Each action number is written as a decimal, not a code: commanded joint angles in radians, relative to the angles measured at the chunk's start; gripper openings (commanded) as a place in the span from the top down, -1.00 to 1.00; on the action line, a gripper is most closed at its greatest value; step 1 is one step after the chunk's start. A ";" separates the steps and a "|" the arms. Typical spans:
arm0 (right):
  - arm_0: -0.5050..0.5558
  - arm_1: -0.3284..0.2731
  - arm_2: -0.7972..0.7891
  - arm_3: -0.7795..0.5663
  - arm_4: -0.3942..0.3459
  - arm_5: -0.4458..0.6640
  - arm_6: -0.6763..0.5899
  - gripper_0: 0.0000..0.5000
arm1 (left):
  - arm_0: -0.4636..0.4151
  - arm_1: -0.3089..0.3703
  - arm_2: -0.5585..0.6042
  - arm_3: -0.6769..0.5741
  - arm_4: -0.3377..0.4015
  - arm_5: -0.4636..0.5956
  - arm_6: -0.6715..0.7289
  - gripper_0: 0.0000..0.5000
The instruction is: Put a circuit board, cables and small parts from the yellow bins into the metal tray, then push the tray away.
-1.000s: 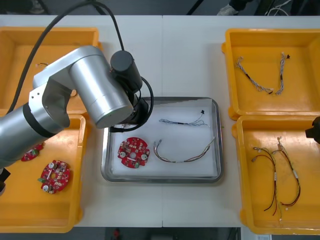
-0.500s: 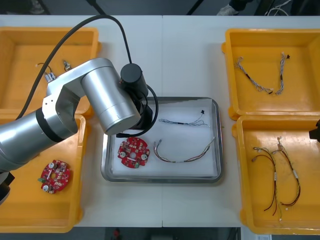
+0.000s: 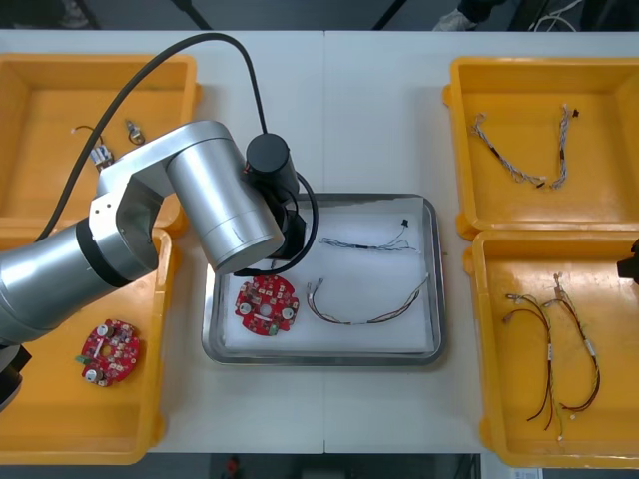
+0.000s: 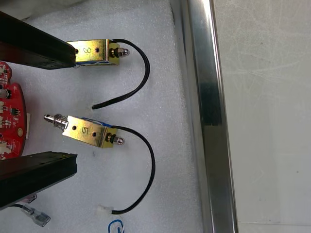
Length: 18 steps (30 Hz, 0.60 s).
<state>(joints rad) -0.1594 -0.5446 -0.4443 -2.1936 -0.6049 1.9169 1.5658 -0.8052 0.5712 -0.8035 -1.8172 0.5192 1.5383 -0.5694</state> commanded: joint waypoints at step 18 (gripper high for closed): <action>0.006 -0.060 0.003 -0.094 -0.030 0.003 -0.041 -0.97 | 0.006 0.130 0.300 -0.232 0.216 0.287 -0.018 -1.00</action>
<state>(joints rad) -0.1592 -0.5536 -0.4442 -2.2422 -0.6183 1.9169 1.5522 -0.8051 0.6238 -0.5863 -1.9850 0.6716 1.7755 -0.5690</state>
